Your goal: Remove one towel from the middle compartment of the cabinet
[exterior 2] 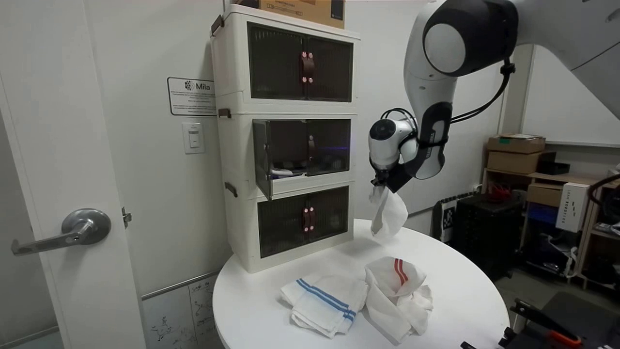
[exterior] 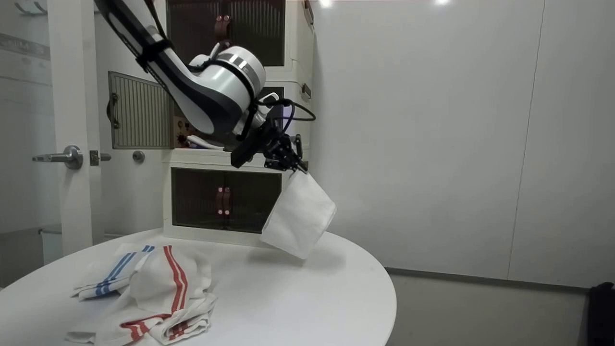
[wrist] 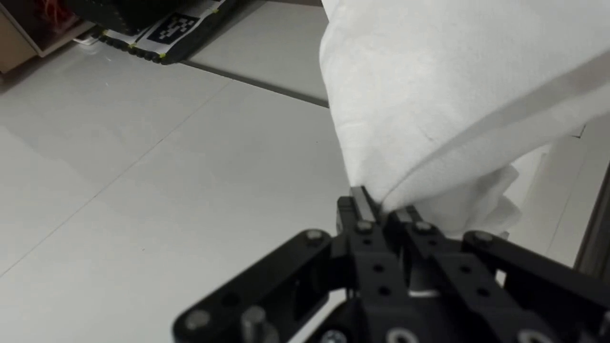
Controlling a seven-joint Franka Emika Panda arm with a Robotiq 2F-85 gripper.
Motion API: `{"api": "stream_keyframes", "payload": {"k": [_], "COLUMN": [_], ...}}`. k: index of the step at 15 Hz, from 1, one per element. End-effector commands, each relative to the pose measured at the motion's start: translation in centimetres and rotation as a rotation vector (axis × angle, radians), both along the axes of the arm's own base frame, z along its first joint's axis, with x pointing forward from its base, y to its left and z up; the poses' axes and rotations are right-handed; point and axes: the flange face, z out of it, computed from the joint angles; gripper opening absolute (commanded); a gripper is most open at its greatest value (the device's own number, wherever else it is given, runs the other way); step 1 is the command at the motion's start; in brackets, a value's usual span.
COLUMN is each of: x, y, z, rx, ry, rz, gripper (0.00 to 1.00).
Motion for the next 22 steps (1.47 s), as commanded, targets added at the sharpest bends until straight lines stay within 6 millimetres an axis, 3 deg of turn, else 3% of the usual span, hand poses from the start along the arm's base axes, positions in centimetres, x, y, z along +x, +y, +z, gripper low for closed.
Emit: {"api": "stream_keyframes", "payload": {"k": [1, 8, 12, 17, 22], "x": [0.1, -2.3, -3.7, -7.3, -12.1], "y": [-0.6, -0.8, 0.2, 1.5, 1.0], "z": [-1.1, -3.0, -4.6, -7.3, -9.0], "rx": [-0.025, -0.062, -0.061, -0.044, -0.034], "ry": [0.012, 0.105, 0.171, 0.316, 0.461], "rz": [0.031, 0.12, 0.192, 0.296, 0.353], "gripper": [0.11, 0.1, 0.1, 0.1, 0.11]}}
